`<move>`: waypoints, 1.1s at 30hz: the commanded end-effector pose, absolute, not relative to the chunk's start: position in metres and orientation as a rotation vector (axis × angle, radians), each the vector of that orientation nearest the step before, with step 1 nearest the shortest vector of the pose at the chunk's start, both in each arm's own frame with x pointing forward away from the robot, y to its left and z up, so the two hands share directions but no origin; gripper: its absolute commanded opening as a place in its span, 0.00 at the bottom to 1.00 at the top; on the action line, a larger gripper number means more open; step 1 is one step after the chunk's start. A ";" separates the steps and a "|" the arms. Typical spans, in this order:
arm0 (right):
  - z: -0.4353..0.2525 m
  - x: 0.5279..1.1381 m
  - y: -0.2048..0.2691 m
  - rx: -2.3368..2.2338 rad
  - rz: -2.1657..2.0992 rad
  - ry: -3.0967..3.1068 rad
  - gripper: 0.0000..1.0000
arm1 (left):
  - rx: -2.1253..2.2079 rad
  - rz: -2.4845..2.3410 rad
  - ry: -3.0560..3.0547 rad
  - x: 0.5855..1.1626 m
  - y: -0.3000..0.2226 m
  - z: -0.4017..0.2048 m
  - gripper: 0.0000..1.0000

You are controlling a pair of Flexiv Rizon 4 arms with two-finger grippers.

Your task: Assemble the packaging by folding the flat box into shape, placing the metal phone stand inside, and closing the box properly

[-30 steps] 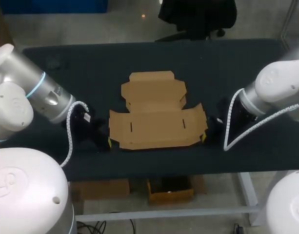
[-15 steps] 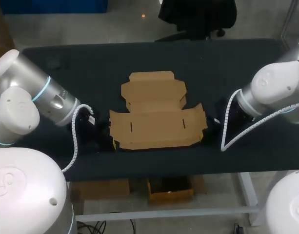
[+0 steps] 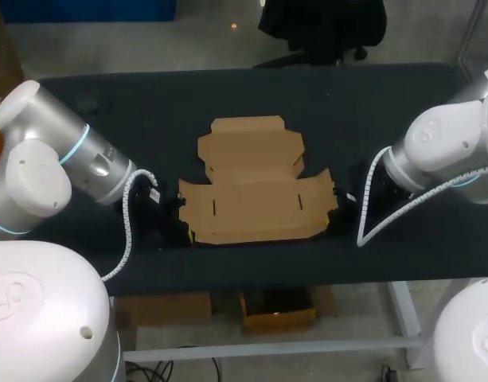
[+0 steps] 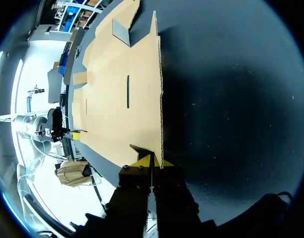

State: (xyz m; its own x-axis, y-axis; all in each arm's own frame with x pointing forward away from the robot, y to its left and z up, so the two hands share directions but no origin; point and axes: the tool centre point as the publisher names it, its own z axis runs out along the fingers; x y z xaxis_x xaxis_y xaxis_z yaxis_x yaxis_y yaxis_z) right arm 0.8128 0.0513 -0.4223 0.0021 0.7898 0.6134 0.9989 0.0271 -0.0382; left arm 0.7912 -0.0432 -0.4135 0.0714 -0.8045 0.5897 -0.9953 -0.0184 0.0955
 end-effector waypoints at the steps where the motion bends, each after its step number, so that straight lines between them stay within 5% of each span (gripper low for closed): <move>1: -0.425 0.816 0.053 -1.807 -0.577 -1.834 0.00 | 1.865 0.538 -1.775 0.791 -0.044 -0.414 0.00; 33: -0.421 0.810 0.059 -1.808 -0.585 -1.816 0.00 | 1.838 0.512 -1.774 0.790 -0.046 -0.420 0.00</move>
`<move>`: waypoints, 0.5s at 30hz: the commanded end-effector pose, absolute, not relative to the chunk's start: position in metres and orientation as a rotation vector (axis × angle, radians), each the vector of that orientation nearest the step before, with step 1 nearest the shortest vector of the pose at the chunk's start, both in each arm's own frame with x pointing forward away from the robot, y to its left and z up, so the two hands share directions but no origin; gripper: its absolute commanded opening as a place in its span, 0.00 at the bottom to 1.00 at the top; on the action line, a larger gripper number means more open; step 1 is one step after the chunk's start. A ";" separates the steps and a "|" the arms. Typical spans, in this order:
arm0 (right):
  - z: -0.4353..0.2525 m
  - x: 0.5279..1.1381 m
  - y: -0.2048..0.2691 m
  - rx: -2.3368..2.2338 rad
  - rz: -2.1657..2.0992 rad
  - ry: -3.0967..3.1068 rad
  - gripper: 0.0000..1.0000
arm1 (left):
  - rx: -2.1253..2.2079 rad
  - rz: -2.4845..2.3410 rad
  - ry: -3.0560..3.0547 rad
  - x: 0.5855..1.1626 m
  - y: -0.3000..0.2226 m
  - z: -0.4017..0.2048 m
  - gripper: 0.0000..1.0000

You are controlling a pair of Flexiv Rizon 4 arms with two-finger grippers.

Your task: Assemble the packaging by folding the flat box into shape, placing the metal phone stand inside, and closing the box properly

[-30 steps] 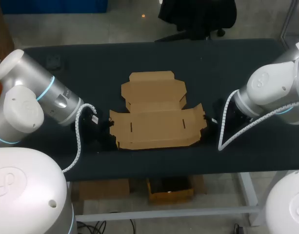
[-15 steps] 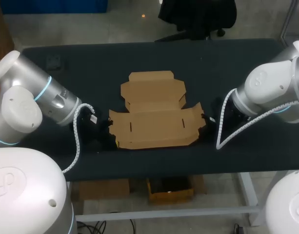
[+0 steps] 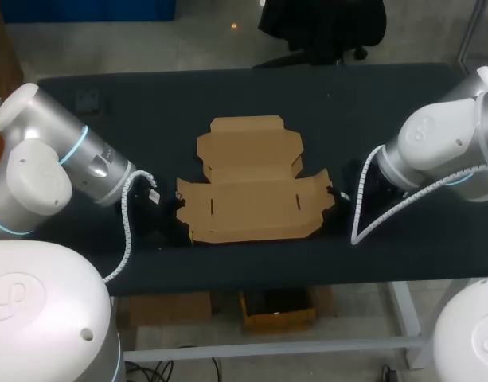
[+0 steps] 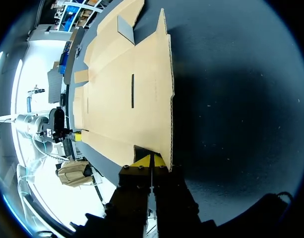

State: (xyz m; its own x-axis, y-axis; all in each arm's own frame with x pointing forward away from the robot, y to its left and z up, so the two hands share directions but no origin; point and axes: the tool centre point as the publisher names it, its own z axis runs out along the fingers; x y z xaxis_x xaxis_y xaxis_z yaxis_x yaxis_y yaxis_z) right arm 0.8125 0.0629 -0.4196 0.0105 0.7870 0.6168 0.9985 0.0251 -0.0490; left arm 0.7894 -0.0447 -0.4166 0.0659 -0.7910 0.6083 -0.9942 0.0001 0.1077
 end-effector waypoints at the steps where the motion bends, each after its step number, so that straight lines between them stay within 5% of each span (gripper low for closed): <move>1: -0.421 0.810 0.059 -1.809 -0.584 -1.813 0.00 | 1.837 0.512 -1.774 0.790 -0.046 -0.420 0.00; 15: -0.411 0.815 0.067 -1.796 -0.621 -1.809 0.00 | 1.813 0.510 -1.805 0.789 -0.055 -0.413 0.00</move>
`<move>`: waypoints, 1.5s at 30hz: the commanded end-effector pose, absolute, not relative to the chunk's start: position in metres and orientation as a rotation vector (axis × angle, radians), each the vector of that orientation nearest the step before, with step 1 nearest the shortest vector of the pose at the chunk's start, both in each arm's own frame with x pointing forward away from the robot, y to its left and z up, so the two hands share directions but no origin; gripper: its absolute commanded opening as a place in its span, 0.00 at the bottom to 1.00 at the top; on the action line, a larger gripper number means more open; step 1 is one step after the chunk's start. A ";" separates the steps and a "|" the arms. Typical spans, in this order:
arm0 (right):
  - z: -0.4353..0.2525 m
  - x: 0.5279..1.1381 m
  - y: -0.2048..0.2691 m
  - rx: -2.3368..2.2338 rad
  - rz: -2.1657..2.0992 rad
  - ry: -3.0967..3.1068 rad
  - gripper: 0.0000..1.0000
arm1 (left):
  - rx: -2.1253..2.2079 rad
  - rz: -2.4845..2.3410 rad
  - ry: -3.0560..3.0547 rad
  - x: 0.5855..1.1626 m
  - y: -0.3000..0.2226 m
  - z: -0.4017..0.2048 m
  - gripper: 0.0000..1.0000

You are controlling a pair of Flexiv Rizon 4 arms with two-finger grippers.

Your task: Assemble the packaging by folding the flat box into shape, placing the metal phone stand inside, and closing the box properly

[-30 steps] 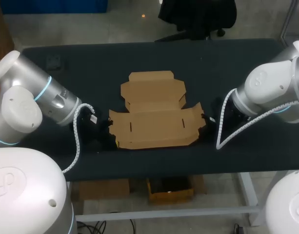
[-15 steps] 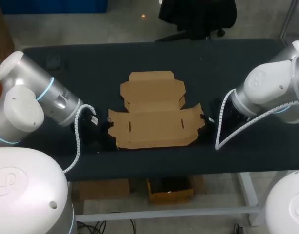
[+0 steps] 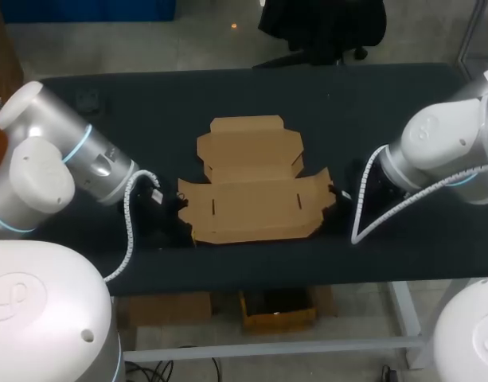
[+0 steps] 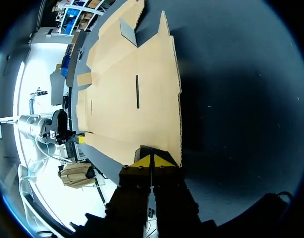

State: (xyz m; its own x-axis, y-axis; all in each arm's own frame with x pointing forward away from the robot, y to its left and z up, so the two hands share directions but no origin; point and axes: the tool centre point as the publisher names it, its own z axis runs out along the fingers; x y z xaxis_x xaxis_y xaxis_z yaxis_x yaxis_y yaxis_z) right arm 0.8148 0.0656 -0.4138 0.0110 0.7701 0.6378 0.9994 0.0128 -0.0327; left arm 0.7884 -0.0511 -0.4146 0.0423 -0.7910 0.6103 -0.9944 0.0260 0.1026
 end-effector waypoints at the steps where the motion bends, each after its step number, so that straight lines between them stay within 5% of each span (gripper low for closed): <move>1: -0.411 0.816 0.067 -1.793 -0.622 -1.811 0.00 | 1.812 0.509 -1.810 0.789 -0.056 -0.412 0.00; 45: -0.410 0.822 0.076 -1.806 -0.558 -1.845 0.00 | 1.806 0.514 -1.934 0.795 -0.084 -0.388 0.00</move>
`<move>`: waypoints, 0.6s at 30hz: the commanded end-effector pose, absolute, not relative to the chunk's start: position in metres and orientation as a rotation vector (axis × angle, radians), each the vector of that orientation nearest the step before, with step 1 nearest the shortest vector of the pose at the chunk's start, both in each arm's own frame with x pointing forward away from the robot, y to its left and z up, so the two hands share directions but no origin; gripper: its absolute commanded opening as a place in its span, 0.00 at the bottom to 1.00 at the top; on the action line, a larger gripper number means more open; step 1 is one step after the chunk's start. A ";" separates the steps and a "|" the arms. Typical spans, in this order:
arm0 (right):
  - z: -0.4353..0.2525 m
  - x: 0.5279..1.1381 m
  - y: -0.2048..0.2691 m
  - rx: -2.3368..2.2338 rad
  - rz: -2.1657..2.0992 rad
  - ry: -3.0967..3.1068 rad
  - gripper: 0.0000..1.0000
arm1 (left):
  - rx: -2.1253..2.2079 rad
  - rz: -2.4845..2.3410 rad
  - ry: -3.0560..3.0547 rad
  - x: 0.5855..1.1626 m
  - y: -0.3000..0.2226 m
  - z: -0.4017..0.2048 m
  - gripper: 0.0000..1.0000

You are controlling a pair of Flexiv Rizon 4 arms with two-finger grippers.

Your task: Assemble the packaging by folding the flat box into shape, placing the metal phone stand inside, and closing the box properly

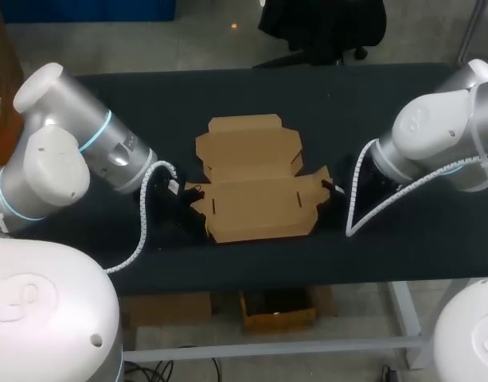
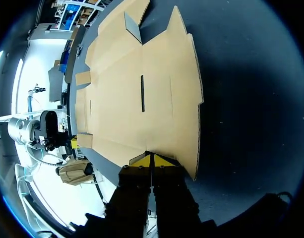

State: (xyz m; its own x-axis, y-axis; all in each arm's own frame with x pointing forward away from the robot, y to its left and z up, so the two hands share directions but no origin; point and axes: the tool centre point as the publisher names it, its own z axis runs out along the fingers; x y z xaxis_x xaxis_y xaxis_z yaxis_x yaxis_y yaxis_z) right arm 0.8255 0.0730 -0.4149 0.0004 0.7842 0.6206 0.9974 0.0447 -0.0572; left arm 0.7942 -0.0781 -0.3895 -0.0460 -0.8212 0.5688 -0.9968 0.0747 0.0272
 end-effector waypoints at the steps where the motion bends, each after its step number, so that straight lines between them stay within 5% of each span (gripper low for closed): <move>1: -0.410 0.822 0.076 -1.807 -0.558 -1.845 0.00 | 1.807 0.512 -1.938 0.795 -0.085 -0.388 0.00; 18: -0.404 0.821 0.086 -1.827 -0.551 -1.871 0.00 | 1.799 0.485 -1.976 0.793 -0.098 -0.389 0.00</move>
State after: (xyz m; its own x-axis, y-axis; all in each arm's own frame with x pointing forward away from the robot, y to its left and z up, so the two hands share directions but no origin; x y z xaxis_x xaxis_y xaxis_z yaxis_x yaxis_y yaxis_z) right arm 0.8203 0.0826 -0.4044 -0.0089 0.8082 0.5888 0.9988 0.0359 -0.0342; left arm 0.7916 -0.0917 -0.3879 -0.0722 -0.8399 0.5379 -0.9949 0.0987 0.0205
